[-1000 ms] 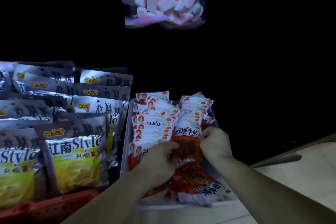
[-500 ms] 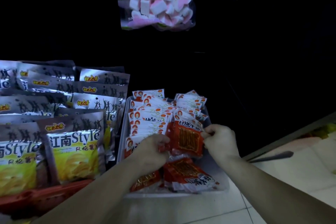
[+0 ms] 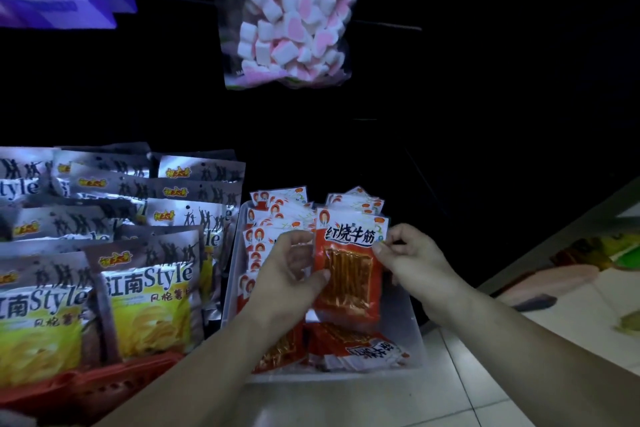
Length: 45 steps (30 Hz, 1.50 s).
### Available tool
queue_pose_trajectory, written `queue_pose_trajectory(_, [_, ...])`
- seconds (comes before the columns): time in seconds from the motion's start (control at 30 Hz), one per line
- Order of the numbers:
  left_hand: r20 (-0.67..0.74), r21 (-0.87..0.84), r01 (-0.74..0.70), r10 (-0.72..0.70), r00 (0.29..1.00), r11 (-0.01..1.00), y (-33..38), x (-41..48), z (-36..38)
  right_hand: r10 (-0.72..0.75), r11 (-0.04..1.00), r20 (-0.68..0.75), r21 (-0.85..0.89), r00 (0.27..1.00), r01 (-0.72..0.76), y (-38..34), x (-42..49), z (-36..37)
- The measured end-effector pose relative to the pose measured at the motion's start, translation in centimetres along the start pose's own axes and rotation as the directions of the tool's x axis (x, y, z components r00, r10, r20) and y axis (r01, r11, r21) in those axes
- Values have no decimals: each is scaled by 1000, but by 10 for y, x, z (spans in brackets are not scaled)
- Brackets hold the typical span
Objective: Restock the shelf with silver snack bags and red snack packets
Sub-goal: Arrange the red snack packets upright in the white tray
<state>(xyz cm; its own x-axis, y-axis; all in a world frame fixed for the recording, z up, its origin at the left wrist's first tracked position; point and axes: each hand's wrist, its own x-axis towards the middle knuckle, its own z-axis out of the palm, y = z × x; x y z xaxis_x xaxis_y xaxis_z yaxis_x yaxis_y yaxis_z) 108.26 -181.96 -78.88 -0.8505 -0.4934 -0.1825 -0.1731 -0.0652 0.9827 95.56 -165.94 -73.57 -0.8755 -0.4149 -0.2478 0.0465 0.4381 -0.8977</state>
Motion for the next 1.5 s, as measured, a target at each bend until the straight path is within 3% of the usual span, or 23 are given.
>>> queue_pose_trajectory(0.13, [-16, -101, 16, -17, 1000, 995, 19, -7, 2, 56, 980, 54, 188, 997, -65, -10, -7, -1])
queue_pose_trajectory(0.27, [-56, -115, -22, 16, 998, 993, 25, -11, 0, -4, 990, 149, 137, 989, -17, -10, -12, 2])
queue_pose_trajectory(0.43, [-124, -154, -37, 18, 992, 987, 26, -16, -5, -57, 989, 56, 139, 997, 49, -14, -17, 19])
queue_pose_trajectory(0.63, [-182, 93, -60, 76, 980, 994, 31, -20, -5, -130, 991, 22, 42, 991, 129, -13, -16, 26])
queue_pose_trajectory(0.73, [-152, 530, -231, 359, 921, 816, 34, -22, -7, -112, 991, 48, 81, 993, 108, -13, -17, 29])
queue_pose_trajectory(0.8, [-28, 583, -316, 407, 913, 749, 36, -23, -1, -100, 984, 52, 150, 994, 91, -14, -19, 32])
queue_pose_trajectory(0.9, [36, 358, -247, 251, 967, 900, 39, -27, 11, -66, 955, 104, 295, 992, 32, -19, -22, 35])
queue_pose_trajectory(1.0, [34, 122, -187, 184, 982, 975, 42, -30, 16, 8, 892, 309, 427, 951, -146, -28, -19, 30])
queue_pose_trajectory(1.07, [-3, -91, -77, 77, 997, 993, 46, -30, 11, 35, 913, 282, 381, 959, -145, -28, -15, 25])
queue_pose_trajectory(1.13, [24, -244, 31, -26, 999, 969, 47, -27, 4, 17, 986, 133, 160, 991, -38, -18, -9, 19])
queue_pose_trajectory(1.17, [52, -260, 47, -35, 998, 964, 46, -25, 1, 9, 995, 117, 101, 993, -21, -13, -8, 16])
queue_pose_trajectory(1.27, [120, -242, 58, -30, 992, 968, 49, -28, -2, 15, 980, 171, 192, 985, -49, -7, -7, 12])
queue_pose_trajectory(1.37, [57, -251, 60, -47, 997, 966, 48, -29, -1, -30, 984, 162, 176, 986, 1, -6, -9, 14])
queue_pose_trajectory(1.5, [-61, -252, -2, -14, 998, 968, 44, -28, 2, -105, 995, 88, 10, 991, 104, -2, -10, 22])
